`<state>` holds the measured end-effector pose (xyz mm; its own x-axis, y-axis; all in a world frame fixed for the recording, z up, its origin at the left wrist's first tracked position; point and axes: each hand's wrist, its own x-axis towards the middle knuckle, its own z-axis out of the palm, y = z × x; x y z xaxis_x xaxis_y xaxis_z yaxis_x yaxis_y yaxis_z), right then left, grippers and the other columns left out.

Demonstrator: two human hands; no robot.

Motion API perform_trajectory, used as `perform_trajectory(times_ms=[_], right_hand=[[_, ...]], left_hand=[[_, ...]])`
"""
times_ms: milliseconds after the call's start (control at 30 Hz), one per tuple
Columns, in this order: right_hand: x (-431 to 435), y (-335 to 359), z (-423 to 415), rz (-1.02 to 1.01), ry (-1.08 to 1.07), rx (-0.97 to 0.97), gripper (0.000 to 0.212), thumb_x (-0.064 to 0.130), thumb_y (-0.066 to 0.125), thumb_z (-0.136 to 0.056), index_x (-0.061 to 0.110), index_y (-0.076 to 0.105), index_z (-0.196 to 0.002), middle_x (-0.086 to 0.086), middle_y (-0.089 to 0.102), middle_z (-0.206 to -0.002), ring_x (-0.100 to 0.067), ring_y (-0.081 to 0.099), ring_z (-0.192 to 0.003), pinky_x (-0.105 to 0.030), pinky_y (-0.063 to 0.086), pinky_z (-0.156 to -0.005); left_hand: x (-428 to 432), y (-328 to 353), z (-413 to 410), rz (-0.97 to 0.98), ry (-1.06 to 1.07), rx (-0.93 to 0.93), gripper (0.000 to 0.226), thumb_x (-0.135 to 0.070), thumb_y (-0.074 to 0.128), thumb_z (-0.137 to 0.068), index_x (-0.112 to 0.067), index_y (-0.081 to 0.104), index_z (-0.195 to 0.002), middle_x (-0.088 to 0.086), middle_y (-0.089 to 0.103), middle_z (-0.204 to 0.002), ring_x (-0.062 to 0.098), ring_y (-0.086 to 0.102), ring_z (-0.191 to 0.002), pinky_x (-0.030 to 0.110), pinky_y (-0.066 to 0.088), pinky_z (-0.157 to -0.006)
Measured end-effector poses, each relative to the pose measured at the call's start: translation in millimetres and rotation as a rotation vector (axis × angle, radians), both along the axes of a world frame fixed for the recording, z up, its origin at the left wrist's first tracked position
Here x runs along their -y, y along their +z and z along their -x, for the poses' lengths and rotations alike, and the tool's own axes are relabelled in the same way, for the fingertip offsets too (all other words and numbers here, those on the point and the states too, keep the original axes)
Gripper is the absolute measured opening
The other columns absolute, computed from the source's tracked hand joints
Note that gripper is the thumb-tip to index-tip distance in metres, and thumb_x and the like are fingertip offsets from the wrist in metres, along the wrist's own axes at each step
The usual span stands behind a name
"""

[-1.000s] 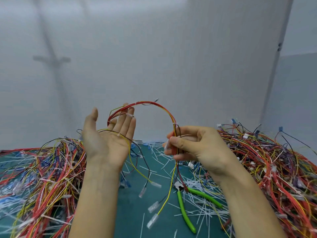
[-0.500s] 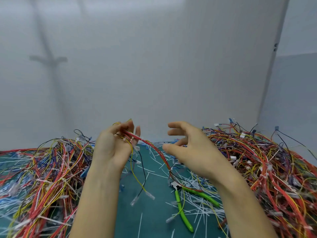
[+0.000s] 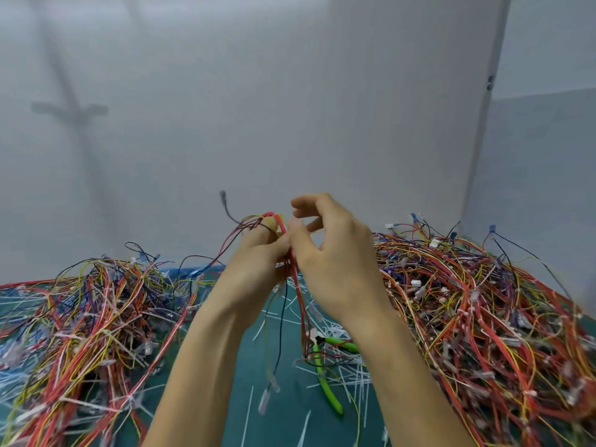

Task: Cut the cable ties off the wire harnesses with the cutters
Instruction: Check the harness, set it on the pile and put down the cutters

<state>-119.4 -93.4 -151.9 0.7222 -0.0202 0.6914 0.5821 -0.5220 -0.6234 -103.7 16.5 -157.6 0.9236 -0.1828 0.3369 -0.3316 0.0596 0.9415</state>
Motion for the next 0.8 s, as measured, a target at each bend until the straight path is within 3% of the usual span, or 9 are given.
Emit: perform_trajectory(times_ms=[167, 233, 300, 400, 467, 533, 633, 700, 800], right_hand=[[10, 3, -3, -0.018, -0.042, -0.036, 0.025, 0.037, 0.054, -0.098, 0.023, 0.061, -0.118, 0.004, 0.056, -0.114, -0.013, 0.057, -0.102, -0.027, 0.045, -0.086], [16, 4, -4, -0.031, -0.088, -0.061, 0.028, 0.039, 0.058, -0.095, 0.024, 0.062, -0.119, 0.005, 0.058, -0.111, -0.013, 0.059, -0.096, -0.028, 0.046, -0.083], [25, 4, -7, -0.084, -0.144, -0.091, 0.028, 0.038, 0.065, -0.091, 0.024, 0.064, -0.115, 0.008, 0.063, -0.101, -0.013, 0.061, -0.09, -0.03, 0.05, -0.08], [39, 0, -14, -0.256, -0.137, -0.161, 0.028, 0.028, 0.075, -0.085, 0.024, 0.06, -0.109, 0.015, 0.066, -0.078, 0.002, 0.064, -0.074, -0.013, 0.049, -0.067], [46, -3, -19, -0.372, -0.079, -0.228, 0.031, 0.022, 0.077, -0.082, 0.024, 0.057, -0.106, 0.01, 0.069, -0.074, 0.002, 0.064, -0.068, -0.013, 0.051, -0.065], [52, -4, -22, -0.467, -0.06, -0.235, 0.022, 0.016, 0.077, -0.081, 0.026, 0.062, -0.095, 0.005, 0.071, -0.077, -0.011, 0.066, -0.069, -0.035, 0.057, -0.07], [53, -1, -20, -0.536, -0.076, -0.123, 0.021, 0.009, 0.072, -0.082, 0.028, 0.064, -0.087, 0.002, 0.07, -0.082, -0.016, 0.067, -0.07, -0.032, 0.055, -0.058], [52, 2, -16, -0.566, -0.091, -0.03, 0.022, 0.007, 0.07, -0.083, 0.028, 0.063, -0.085, 0.005, 0.069, -0.08, -0.011, 0.067, -0.065, -0.028, 0.054, -0.054], [53, 7, -9, -0.622, -0.151, 0.087, 0.02, 0.007, 0.068, -0.087, 0.025, 0.061, -0.083, 0.01, 0.067, -0.073, -0.007, 0.067, -0.063, -0.038, 0.059, -0.064]], left_hand=[[16, 1, 5, -0.262, 0.141, 0.169, 0.033, 0.006, 0.039, -0.096, -0.014, 0.065, -0.101, -0.019, 0.069, -0.066, -0.004, 0.06, -0.06, 0.009, 0.045, -0.053], [20, -1, 4, -0.436, 0.207, 0.231, 0.038, 0.005, 0.039, -0.095, -0.02, 0.065, -0.105, -0.014, 0.071, -0.077, 0.006, 0.061, -0.071, 0.017, 0.05, -0.063], [22, -2, 3, -0.594, 0.243, 0.28, 0.032, 0.006, 0.039, -0.094, -0.015, 0.061, -0.103, 0.0, 0.062, -0.084, 0.017, 0.057, -0.078, 0.023, 0.047, -0.071], [23, -4, 5, -0.696, 0.264, 0.389, 0.045, 0.009, 0.043, -0.094, -0.026, 0.064, -0.114, -0.001, 0.052, -0.083, -0.004, 0.055, -0.072, 0.006, 0.037, -0.066], [25, -4, 7, -0.676, 0.258, 0.414, 0.048, 0.009, 0.047, -0.094, -0.023, 0.066, -0.123, -0.001, 0.056, -0.085, -0.013, 0.056, -0.071, 0.003, 0.041, -0.068], [29, -5, 6, -0.565, 0.26, 0.409, 0.047, 0.006, 0.056, -0.092, -0.03, 0.068, -0.12, 0.002, 0.065, -0.087, -0.005, 0.064, -0.072, 0.021, 0.053, -0.076], [37, -8, 4, -0.385, 0.251, 0.404, 0.056, 0.005, 0.066, -0.085, -0.046, 0.066, -0.11, 0.0, 0.074, -0.088, 0.01, 0.072, -0.078, 0.044, 0.057, -0.082], [46, -8, 2, -0.307, 0.261, 0.423, 0.058, 0.007, 0.065, -0.085, -0.044, 0.064, -0.113, -0.002, 0.076, -0.093, 0.01, 0.073, -0.08, 0.044, 0.058, -0.082], [63, -3, -2, -0.238, 0.254, 0.46, 0.058, 0.01, 0.061, -0.087, -0.032, 0.062, -0.127, -0.002, 0.074, -0.1, 0.009, 0.07, -0.082, 0.038, 0.058, -0.081]])
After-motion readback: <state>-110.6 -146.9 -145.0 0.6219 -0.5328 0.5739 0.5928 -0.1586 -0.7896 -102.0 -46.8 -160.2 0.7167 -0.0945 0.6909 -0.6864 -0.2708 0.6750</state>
